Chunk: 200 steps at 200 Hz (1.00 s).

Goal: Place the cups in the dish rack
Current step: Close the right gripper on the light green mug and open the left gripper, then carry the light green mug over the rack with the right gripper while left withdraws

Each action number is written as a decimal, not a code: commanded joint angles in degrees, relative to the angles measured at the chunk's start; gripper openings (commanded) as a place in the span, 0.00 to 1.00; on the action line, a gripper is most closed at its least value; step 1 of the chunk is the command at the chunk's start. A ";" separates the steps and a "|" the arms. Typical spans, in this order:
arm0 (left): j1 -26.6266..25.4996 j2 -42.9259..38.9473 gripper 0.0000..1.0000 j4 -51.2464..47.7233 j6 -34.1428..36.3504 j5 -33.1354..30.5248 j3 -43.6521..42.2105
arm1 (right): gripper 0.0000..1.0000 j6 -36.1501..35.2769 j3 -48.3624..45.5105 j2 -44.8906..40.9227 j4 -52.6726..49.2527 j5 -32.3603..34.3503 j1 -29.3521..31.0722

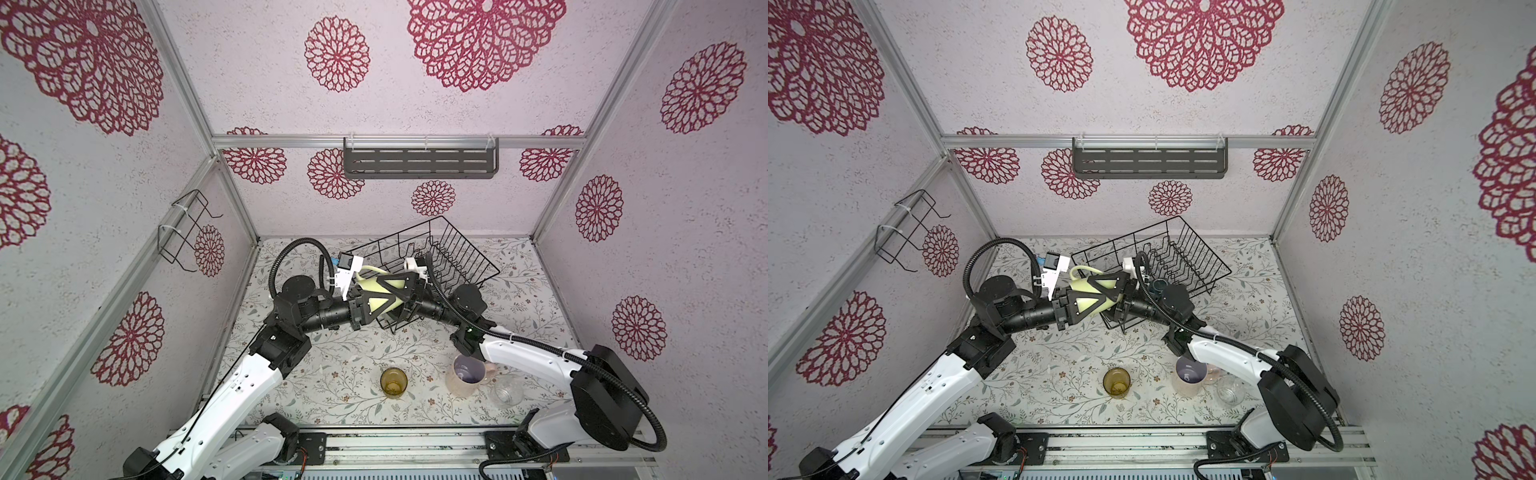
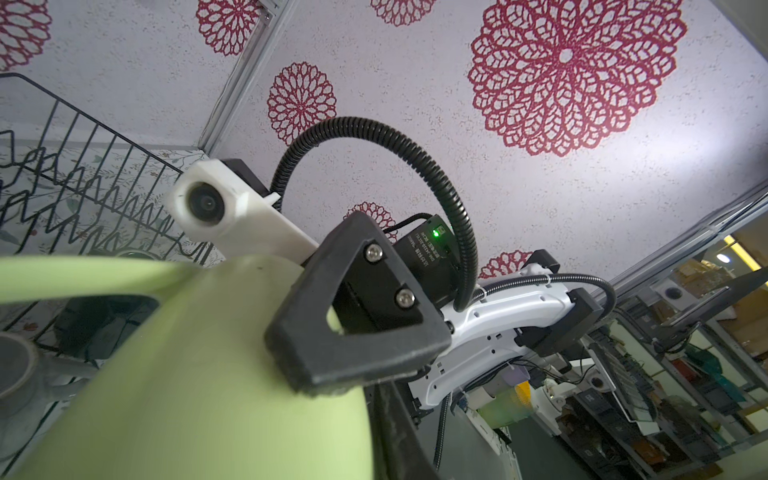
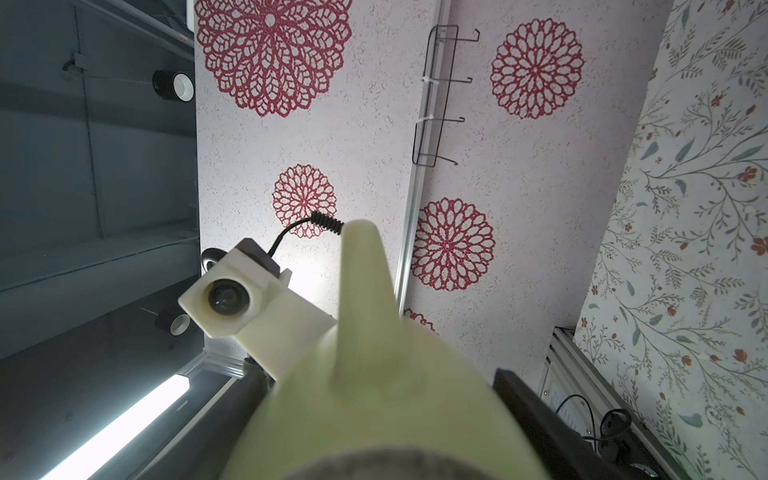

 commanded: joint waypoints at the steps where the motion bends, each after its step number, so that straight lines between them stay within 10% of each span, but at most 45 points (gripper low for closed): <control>1: -1.07 -1.21 0.24 2.12 3.13 0.36 1.48 | 0.72 -1.23 2.22 -0.24 2.49 -1.72 -0.20; 126: 1.56 -1.59 0.59 -6.48 8.88 -5.94 -0.19 | 0.56 -5.23 4.70 6.30 0.56 -1.49 -10.55; 200: 7.08 -6.68 0.69 -11.63 7.33 -9.09 -3.80 | 0.54 -45.75 22.16 10.18 -41.52 7.06 -14.00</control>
